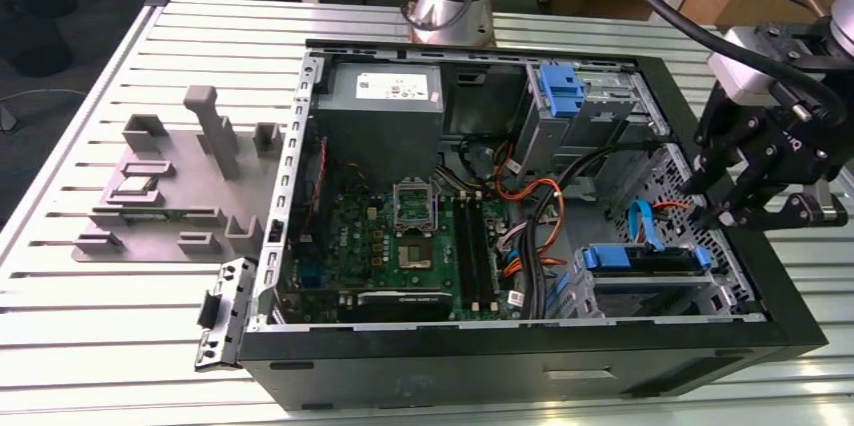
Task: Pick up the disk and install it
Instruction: 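Insert the second disk wire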
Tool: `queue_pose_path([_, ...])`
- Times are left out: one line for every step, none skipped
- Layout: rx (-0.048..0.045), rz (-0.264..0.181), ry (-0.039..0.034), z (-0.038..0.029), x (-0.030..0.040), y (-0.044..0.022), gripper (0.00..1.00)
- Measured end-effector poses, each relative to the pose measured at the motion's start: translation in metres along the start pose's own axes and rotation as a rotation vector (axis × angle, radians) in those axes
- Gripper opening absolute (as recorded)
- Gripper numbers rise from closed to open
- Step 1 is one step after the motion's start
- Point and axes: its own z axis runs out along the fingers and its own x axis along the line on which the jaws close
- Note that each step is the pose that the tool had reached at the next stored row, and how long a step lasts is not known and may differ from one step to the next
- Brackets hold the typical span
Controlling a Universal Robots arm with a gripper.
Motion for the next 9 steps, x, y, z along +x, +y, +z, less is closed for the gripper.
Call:
queue_pose_path([-0.0029,0.000,0.0047,0.0009,-0.0007,-0.0007,0.43])
queue_pose_path([-0.0057,0.001,0.0082,0.0017,-0.0015,-0.0013,0.43])
queue_pose_path([-0.0085,0.001,0.0104,0.0028,-0.0026,-0.0019,0.43])
queue_pose_path([-0.0111,0.001,0.0116,0.0036,-0.0037,-0.0027,0.43])
queue_pose_path([-0.0136,0.001,0.0124,0.0044,-0.0044,-0.0036,0.43])
queue_pose_path([-0.0158,0.001,0.0126,0.0048,-0.0045,-0.0048,0.43])
queue_pose_path([-0.0170,0.001,0.0129,0.0048,-0.0046,-0.0054,0.43])
queue_pose_path([-0.0173,0.001,0.0129,0.0047,-0.0046,-0.0055,0.43])
queue_pose_path([-0.0174,0.001,0.0129,0.0047,-0.0046,-0.0055,0.43])
